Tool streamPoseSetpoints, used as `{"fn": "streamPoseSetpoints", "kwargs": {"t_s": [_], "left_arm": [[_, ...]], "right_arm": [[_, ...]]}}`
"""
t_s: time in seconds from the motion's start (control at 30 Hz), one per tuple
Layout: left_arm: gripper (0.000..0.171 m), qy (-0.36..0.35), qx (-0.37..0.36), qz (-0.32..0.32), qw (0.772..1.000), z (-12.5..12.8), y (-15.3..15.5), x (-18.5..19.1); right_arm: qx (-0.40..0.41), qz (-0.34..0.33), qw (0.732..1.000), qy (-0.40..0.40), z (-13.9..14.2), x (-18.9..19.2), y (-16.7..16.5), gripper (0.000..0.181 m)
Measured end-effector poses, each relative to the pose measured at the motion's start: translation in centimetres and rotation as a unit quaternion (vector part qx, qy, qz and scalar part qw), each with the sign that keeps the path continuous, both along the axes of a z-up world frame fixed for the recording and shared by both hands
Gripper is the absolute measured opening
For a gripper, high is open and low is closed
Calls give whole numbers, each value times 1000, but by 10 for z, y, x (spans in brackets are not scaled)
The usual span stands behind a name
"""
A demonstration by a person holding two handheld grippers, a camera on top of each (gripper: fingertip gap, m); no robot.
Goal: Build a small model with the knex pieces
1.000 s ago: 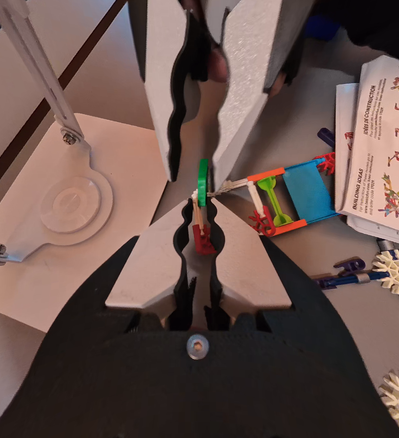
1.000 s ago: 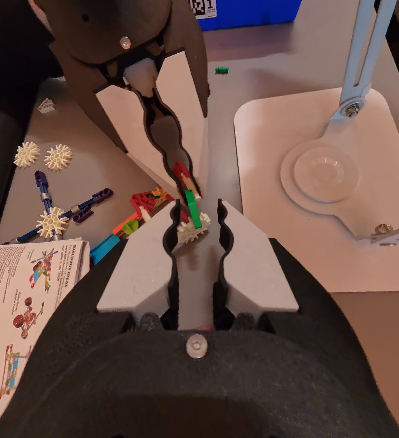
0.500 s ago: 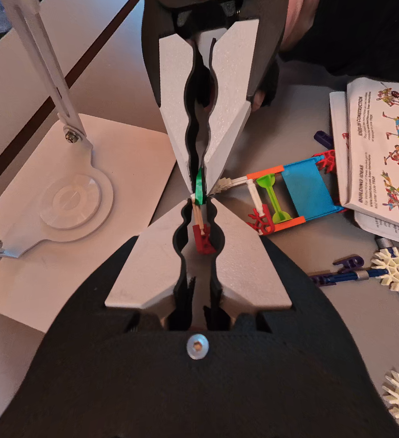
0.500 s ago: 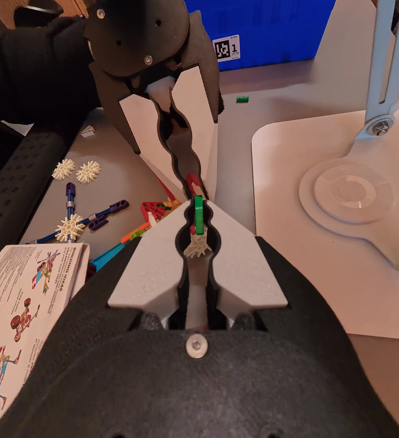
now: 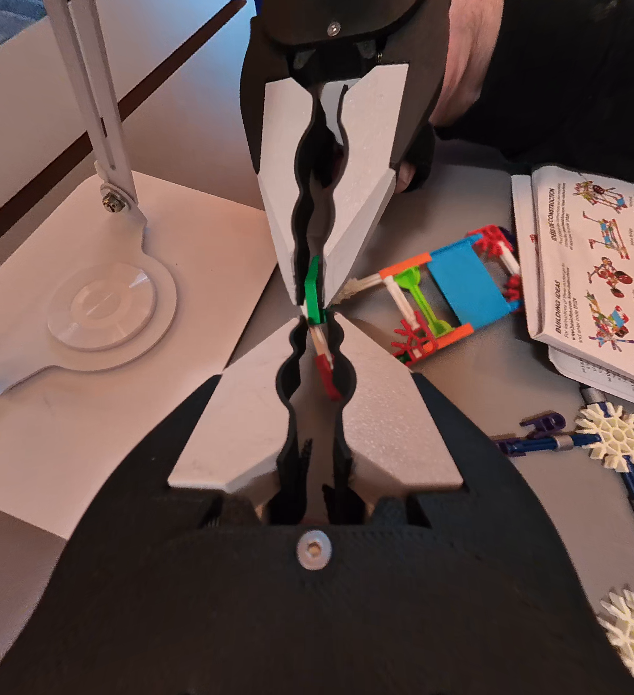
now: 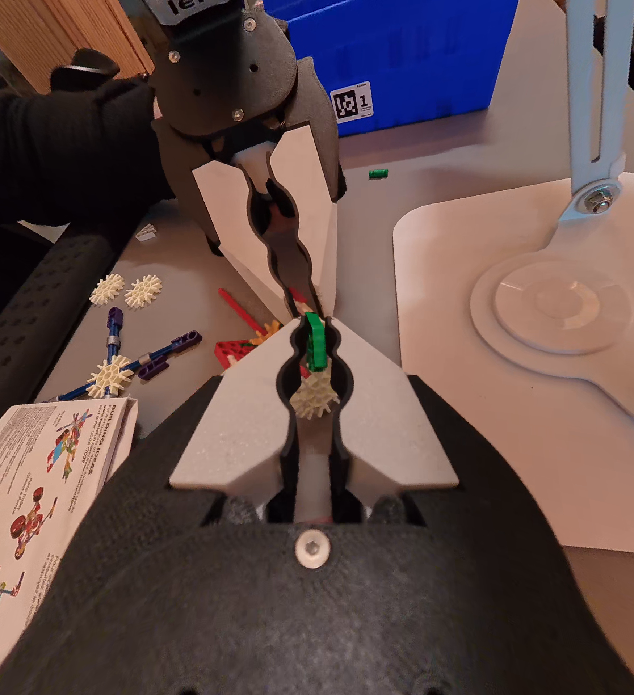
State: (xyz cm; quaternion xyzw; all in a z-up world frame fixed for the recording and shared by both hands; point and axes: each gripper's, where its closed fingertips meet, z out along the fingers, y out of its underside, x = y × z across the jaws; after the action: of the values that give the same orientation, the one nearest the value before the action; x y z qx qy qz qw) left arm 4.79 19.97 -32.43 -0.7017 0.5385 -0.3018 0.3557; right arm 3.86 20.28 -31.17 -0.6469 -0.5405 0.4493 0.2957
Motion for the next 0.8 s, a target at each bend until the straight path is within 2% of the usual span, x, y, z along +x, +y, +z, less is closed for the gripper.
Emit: {"fn": "streamPoseSetpoints", "kwargs": {"t_s": [0.23, 0.53, 0.8], "left_arm": [[7, 5, 11, -10, 1000, 2, -5, 3], [6, 5, 24, -21, 999, 4, -16, 5], [5, -23, -2, -15, 1000, 4, -26, 7]], "right_arm": [[2, 12, 1000, -8, -2, 3, -4, 13], [-30, 55, 998, 2, 0, 4, -19, 6], [-16, 86, 996, -3, -1, 5, -28, 4]]}}
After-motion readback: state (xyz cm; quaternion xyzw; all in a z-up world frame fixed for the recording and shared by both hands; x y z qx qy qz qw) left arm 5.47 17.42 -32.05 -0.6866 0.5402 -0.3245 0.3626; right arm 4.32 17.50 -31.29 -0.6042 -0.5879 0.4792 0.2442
